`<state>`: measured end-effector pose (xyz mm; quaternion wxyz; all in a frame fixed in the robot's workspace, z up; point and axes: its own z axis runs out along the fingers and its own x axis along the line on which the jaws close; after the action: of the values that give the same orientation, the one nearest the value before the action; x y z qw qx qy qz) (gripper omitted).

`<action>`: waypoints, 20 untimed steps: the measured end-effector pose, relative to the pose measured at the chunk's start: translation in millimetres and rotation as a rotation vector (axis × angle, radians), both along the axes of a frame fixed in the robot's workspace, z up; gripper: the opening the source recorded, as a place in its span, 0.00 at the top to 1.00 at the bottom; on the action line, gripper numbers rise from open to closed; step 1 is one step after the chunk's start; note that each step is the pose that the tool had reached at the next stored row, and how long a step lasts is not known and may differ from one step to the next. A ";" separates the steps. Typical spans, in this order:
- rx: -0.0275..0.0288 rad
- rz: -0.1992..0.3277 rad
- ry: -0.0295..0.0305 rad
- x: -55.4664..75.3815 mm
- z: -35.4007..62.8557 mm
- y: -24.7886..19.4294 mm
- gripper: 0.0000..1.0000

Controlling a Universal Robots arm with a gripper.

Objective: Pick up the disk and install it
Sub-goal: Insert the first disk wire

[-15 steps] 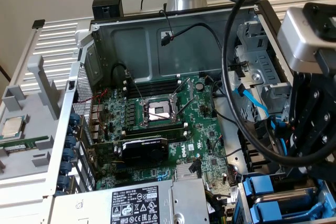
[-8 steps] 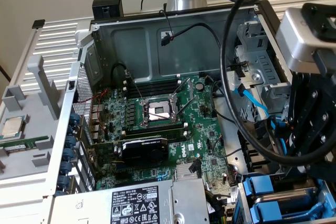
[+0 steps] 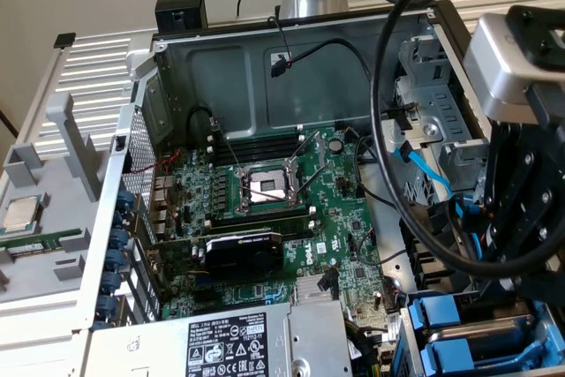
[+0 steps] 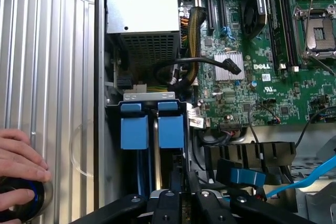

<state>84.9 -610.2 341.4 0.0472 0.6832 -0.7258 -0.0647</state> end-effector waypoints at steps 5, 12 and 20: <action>-0.0002 0.000 -0.0016 0.0 -1.1 0.2 0.84; -0.0003 0.000 -0.0016 0.0 -2.4 0.2 0.84; -0.0003 0.000 -0.0015 0.3 -3.4 0.2 0.84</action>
<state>85.3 -610.1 338.0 0.0468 0.6832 -0.7259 -0.0640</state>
